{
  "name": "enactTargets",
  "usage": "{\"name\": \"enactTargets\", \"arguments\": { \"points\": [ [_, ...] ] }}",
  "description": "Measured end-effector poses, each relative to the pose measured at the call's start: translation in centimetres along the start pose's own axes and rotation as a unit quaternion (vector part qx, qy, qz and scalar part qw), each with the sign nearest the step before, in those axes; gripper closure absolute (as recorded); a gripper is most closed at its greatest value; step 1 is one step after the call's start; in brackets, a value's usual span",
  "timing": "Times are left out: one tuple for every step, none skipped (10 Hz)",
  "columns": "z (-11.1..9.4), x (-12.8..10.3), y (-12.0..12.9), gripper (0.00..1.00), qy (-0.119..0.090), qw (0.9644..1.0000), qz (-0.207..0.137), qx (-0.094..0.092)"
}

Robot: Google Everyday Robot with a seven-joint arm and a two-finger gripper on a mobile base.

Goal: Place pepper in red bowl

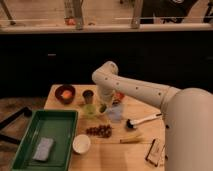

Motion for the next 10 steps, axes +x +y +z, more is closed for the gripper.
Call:
{"name": "enactTargets", "arguments": {
  "points": [
    [0.5,1.0,-0.8,1.0,0.002,1.0,0.006,-0.002],
    [0.6,1.7,-1.5,1.0,0.004,1.0,0.008,-0.003],
    [0.5,2.2,-2.1,1.0,0.006,0.9999,0.01,-0.002],
    [0.5,2.5,-2.3,1.0,0.008,0.9999,0.012,-0.002],
    [0.3,3.0,-2.6,1.0,0.011,0.9998,0.015,0.0],
    [0.1,3.4,-2.6,1.0,0.014,0.9997,0.018,0.001],
    [-0.2,4.0,-2.7,1.0,0.016,0.9996,0.024,0.003],
    [-0.2,4.9,-2.7,1.0,0.019,0.9994,0.03,0.001],
    [0.0,5.9,-3.2,1.0,0.02,0.9991,0.036,0.003],
    [0.2,6.8,-3.4,1.0,0.021,0.999,0.041,0.001]
  ]
}}
